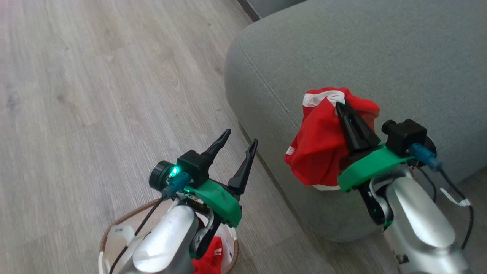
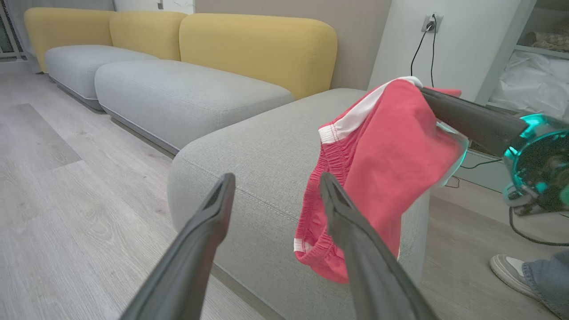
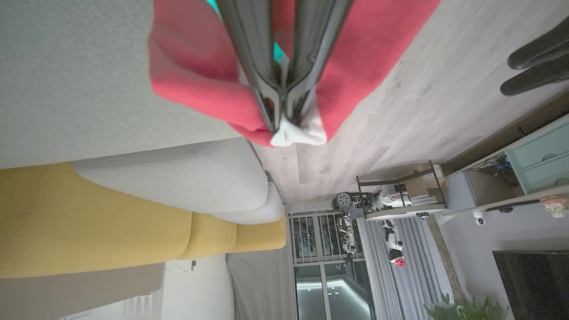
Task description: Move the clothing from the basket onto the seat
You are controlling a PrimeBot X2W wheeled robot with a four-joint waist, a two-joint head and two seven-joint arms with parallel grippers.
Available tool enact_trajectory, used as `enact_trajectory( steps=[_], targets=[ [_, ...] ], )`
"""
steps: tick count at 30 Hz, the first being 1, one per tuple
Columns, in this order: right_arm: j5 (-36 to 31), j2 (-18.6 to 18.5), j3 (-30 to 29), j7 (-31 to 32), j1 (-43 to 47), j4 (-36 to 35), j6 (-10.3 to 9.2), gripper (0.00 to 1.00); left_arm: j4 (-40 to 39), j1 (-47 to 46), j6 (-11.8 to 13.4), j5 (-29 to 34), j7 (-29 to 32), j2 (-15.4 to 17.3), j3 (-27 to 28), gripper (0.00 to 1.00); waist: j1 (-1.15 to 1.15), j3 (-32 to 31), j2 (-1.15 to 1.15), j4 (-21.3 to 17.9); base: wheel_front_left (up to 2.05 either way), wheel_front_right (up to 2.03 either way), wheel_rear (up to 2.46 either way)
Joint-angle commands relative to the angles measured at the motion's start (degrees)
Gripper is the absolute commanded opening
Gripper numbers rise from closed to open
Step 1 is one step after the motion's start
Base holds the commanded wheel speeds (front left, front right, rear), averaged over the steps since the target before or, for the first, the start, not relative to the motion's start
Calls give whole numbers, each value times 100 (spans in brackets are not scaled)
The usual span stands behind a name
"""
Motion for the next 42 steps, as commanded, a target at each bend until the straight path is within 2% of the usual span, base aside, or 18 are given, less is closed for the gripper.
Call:
enact_trajectory(
  steps=[1, 7, 13, 23, 33, 36, 42],
  targets=[
    [-28, -5, 70, -37, -357, -192, 42, 0, -201, -258, 19, 42, -72, 36, 217, 100, 0, 46, 0, -18, 0, 0, 0],
    [26, -129, 23, -37, -734, -20, 42, 0, -295, -312, 14, 150, -73, 26, 261, 100, 0, 200, 0, 173, 0, 0, 0],
    [70, -370, -158, -37, -1572, 235, 42, 0, -351, -448, 40, 364, -73, 116, 298, 100, 0, 580, 0, 517, 0, 0, 0],
    [131, -1063, -606, -37, -3472, 985, 42, 0, -727, -843, 90, 644, 29, 418, 280, 100, 0, 1730, 0, 1086, 0, 0, 0],
    [92, -1748, -1326, -32, -5002, 2187, 42, 0, -1256, -1219, 83, 957, 406, 634, 66, 100, 0, 2866, 0, 1443, 0, 0, 0],
    [-121, -1906, -1484, -34, -5273, 2547, 42, 0, -1311, -1322, 36, 1025, 459, 577, -68, 100, 0, 3088, 0, 1526, 0, 0, 0],
    [-403, -1907, -1852, -36, -5355, 2922, 42, 0, -1277, -1478, -44, 1146, 485, 467, -312, 100, 0, 3338, 0, 1603, 0, 0, 0]
  ],
)
